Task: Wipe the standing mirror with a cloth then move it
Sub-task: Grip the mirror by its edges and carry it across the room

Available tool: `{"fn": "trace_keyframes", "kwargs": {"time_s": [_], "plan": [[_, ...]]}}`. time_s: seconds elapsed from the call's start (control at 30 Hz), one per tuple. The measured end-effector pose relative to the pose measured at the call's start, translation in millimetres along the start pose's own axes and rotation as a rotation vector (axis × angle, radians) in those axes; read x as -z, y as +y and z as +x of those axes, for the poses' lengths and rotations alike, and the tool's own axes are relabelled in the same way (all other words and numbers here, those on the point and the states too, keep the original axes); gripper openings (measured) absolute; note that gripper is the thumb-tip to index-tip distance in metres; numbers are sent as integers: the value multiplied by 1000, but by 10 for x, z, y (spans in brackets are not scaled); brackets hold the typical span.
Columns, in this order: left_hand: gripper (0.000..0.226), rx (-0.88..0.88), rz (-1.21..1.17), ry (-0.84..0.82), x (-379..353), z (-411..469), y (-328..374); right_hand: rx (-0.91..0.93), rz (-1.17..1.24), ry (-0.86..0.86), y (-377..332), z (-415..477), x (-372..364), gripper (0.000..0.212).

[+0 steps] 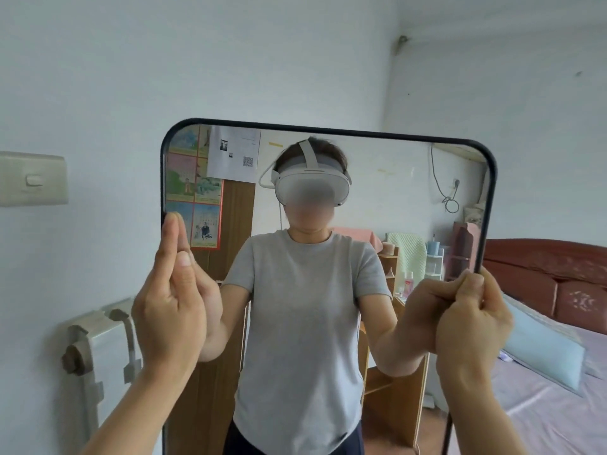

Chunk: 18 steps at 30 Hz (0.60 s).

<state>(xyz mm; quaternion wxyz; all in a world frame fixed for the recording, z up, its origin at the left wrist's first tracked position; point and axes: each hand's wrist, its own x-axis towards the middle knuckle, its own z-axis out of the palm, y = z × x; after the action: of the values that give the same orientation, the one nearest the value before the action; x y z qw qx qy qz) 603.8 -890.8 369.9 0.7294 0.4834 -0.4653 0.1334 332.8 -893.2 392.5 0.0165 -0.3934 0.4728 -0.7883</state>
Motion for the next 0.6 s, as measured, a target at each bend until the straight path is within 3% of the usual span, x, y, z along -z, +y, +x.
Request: {"fn": "trace_keyframes", "kwargs": {"time_s": [0.13, 0.6], "plan": [[43, 10, -42, -36, -201, 72, -138, -6, -8, 40, 16, 42, -101, 16], [39, -14, -136, -163, -906, 409, -522, -39, -55, 217, 218, 127, -462, 25]]}}
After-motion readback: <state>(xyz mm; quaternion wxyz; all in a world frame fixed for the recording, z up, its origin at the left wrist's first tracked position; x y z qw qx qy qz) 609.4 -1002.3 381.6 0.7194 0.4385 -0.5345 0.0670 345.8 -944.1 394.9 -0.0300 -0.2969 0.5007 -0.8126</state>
